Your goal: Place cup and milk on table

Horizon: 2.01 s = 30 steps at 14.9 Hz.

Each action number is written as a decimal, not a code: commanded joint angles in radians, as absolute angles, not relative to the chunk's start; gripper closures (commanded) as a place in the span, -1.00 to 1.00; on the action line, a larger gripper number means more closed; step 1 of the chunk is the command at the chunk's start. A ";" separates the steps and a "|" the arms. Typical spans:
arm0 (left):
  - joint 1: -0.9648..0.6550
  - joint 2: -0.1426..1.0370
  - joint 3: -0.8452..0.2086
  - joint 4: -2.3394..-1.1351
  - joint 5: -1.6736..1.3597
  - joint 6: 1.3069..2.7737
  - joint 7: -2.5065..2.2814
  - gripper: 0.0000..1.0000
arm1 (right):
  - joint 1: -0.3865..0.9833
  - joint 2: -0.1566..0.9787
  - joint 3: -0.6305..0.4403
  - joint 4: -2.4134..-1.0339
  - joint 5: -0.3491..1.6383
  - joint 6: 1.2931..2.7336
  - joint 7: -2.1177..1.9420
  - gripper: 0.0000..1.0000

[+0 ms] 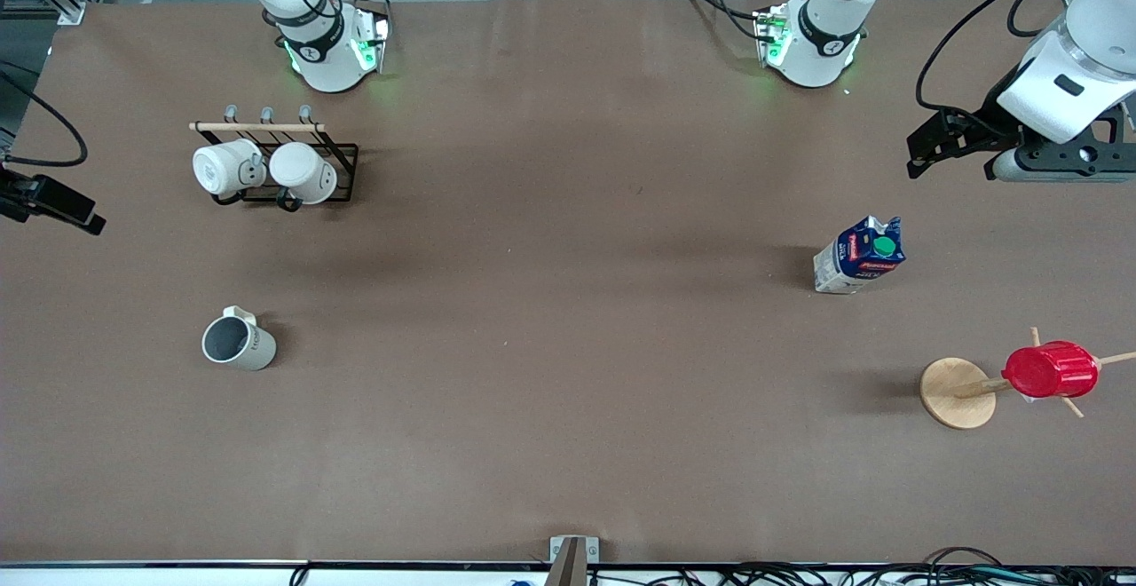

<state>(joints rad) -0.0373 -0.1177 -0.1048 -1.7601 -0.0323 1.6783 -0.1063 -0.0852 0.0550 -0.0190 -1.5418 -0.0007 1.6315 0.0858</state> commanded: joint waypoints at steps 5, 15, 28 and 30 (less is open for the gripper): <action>-0.032 -0.121 -0.107 -1.770 -0.023 1.694 -0.113 -0.99 | -0.060 0.023 -0.025 -1.491 0.017 1.546 0.143 -1.00; 0.072 -0.018 -0.100 -1.880 -0.008 1.865 0.003 -0.94 | -0.066 0.081 -0.029 -1.500 0.017 1.614 0.085 -1.00; 0.066 0.029 -0.112 -2.237 -0.008 2.269 0.005 -0.94 | -0.127 0.434 -0.035 -1.732 0.005 2.258 -0.320 -1.00; 0.066 0.031 -0.118 -2.249 -0.008 2.269 0.005 -0.94 | -0.133 0.466 -0.035 -1.755 0.005 2.327 -0.360 -1.00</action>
<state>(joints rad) 0.0675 0.0360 -0.1113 -2.2322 -0.0239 2.2553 0.0015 -0.1187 0.4533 -0.0419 -1.7329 -0.0012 2.2768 -0.3052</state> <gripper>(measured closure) 0.026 0.000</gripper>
